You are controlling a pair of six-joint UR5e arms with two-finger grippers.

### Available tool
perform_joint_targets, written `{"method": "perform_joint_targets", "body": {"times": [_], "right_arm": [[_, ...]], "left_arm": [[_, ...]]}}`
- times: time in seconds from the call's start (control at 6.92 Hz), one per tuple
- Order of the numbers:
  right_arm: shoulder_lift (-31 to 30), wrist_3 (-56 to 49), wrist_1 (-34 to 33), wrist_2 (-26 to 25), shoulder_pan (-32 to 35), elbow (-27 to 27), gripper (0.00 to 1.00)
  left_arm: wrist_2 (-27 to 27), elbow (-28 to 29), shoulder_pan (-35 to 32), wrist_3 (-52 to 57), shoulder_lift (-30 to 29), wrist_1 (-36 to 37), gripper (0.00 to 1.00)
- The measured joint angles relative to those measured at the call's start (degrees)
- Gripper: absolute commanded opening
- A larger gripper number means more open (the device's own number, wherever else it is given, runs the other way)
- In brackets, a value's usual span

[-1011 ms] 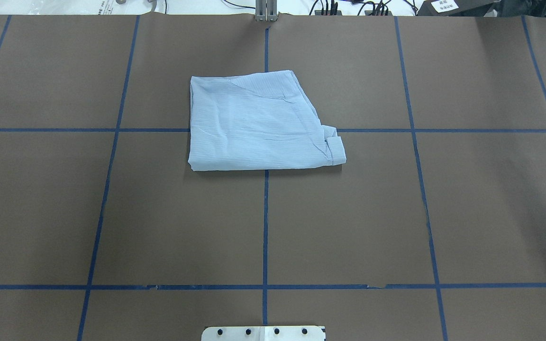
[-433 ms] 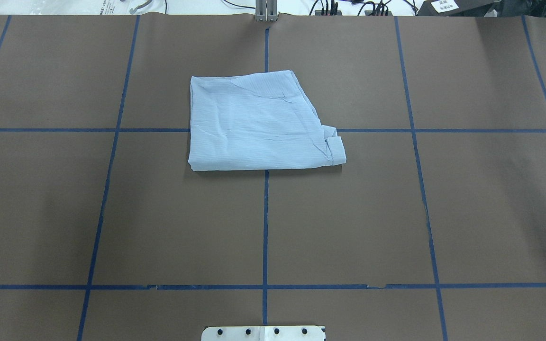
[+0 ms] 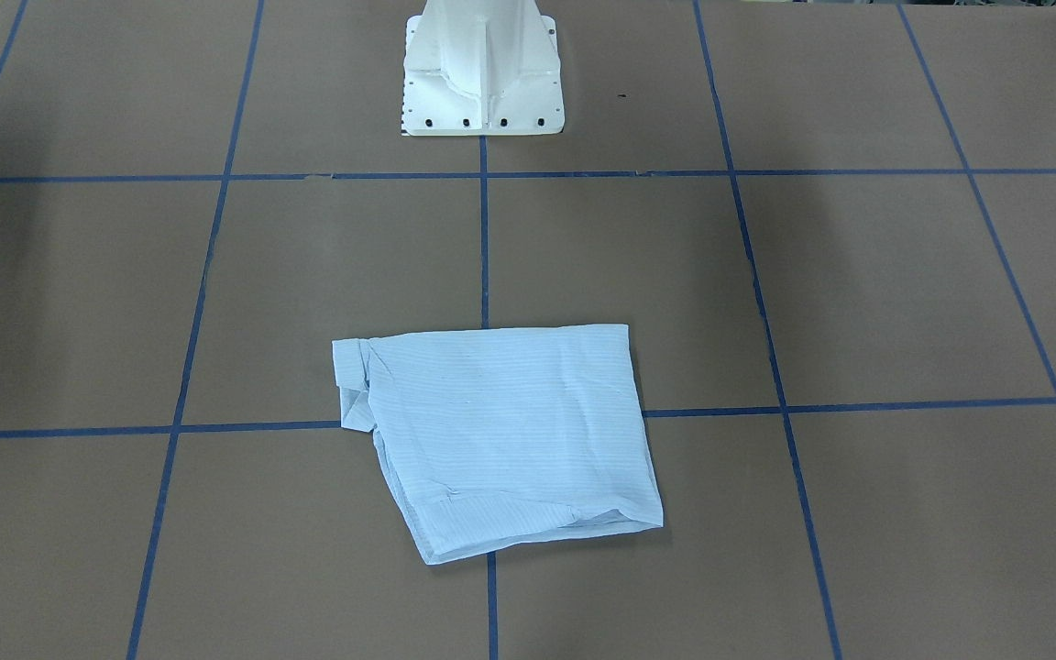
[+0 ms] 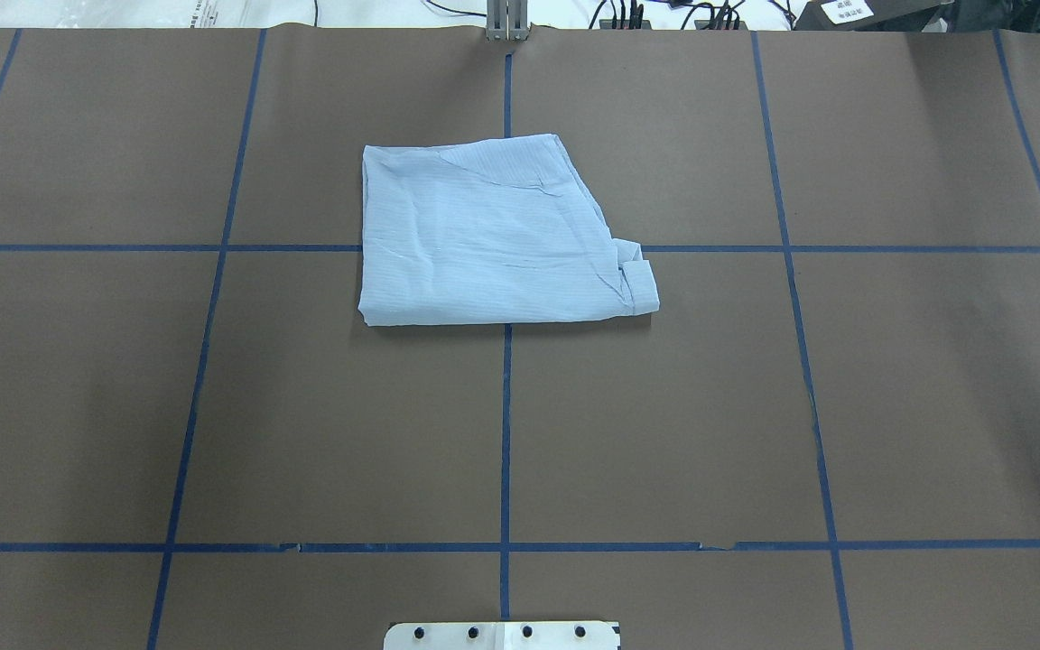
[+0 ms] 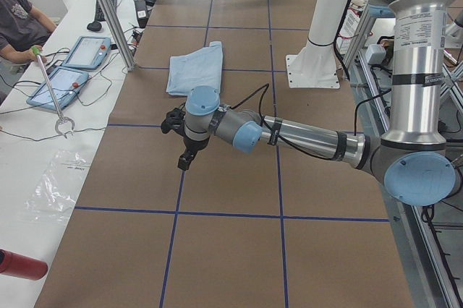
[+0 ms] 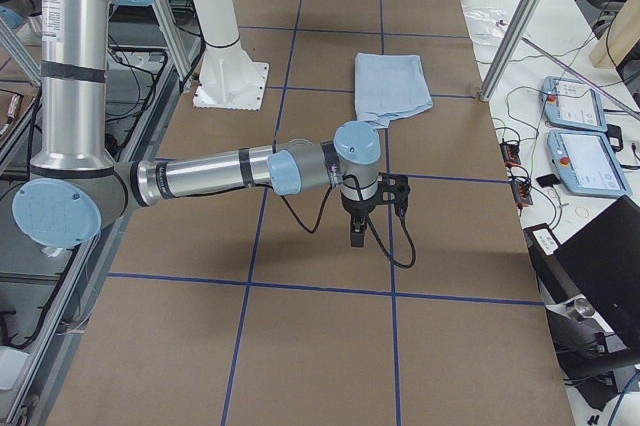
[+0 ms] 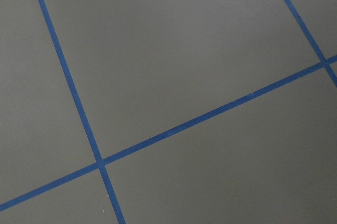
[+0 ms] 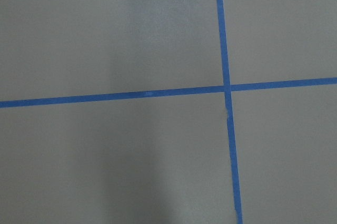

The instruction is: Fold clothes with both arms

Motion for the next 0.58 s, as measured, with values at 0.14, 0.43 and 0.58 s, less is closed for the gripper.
{"method": "perform_joint_targets", "body": {"times": [0.14, 0.43, 0.58], "right_arm": [[-0.8, 0.1, 0.0, 0.2, 0.0, 0.1, 1.00], [-1.9, 0.4, 1.4, 2.6, 0.0, 0.4, 1.00], [-1.8, 0.5, 1.8, 4.2, 0.0, 0.4, 1.00]], "left_arm": [[-0.1, -0.2, 0.0, -0.4, -0.2, -0.1, 1.00], [0.0, 0.1, 0.1, -0.9, -0.7, 0.0, 1.00], [0.0, 0.0, 0.1, -1.0, -0.9, 0.2, 1.00]]}}
